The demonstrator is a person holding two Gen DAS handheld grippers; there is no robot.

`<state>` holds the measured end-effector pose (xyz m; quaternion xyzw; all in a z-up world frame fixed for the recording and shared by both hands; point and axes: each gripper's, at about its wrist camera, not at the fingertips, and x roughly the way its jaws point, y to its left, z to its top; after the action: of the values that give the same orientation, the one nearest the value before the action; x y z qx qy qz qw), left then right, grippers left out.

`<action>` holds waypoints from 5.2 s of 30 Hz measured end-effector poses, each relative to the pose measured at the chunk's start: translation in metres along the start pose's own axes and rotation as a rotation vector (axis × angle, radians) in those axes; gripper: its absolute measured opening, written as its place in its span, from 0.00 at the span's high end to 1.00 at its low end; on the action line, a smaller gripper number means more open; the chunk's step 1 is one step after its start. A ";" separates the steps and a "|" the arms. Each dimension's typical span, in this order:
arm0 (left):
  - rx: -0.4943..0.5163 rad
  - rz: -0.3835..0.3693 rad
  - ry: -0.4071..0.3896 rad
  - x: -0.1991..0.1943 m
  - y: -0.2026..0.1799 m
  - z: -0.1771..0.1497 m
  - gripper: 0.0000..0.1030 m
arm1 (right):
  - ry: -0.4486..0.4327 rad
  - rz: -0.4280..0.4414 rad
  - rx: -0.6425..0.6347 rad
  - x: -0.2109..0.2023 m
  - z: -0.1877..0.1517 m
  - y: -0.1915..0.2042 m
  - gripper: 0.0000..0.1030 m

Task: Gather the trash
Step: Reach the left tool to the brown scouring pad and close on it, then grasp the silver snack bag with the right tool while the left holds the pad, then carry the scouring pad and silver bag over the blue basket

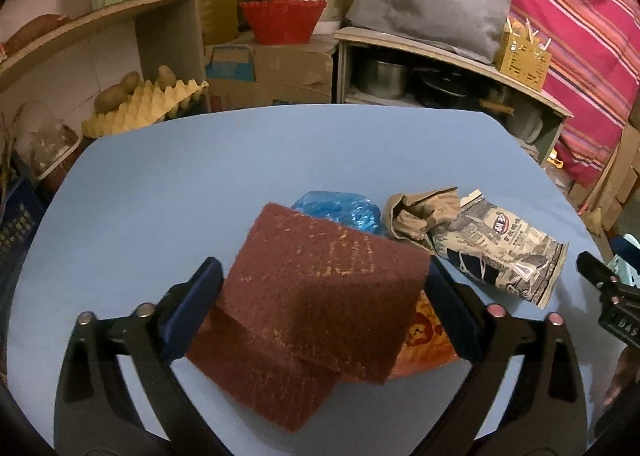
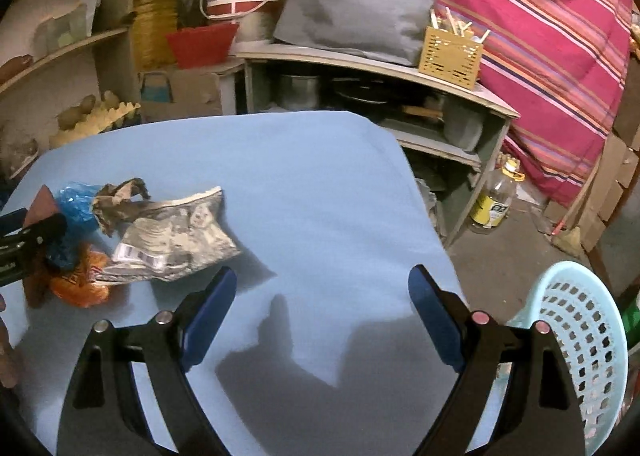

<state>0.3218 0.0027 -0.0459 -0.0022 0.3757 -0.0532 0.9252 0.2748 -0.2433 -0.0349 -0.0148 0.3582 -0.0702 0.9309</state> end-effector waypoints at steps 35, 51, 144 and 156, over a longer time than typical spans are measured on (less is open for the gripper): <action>-0.044 0.139 -0.125 -0.031 0.053 0.020 0.11 | 0.109 0.087 0.019 0.053 0.017 0.041 0.16; -0.024 0.171 -0.117 -0.040 0.064 0.007 0.11 | 0.170 0.123 -0.014 0.058 0.006 0.046 0.34; 0.108 -0.014 -0.197 -0.125 -0.193 -0.060 0.11 | -0.116 0.018 0.323 -0.107 -0.084 -0.256 0.94; 0.166 -0.101 -0.215 -0.126 -0.264 -0.054 0.11 | -0.109 -0.053 0.353 -0.112 -0.098 -0.291 0.94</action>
<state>0.1690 -0.2450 0.0145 0.0495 0.2680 -0.1301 0.9533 0.0924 -0.5133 -0.0106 0.1358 0.2889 -0.1555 0.9348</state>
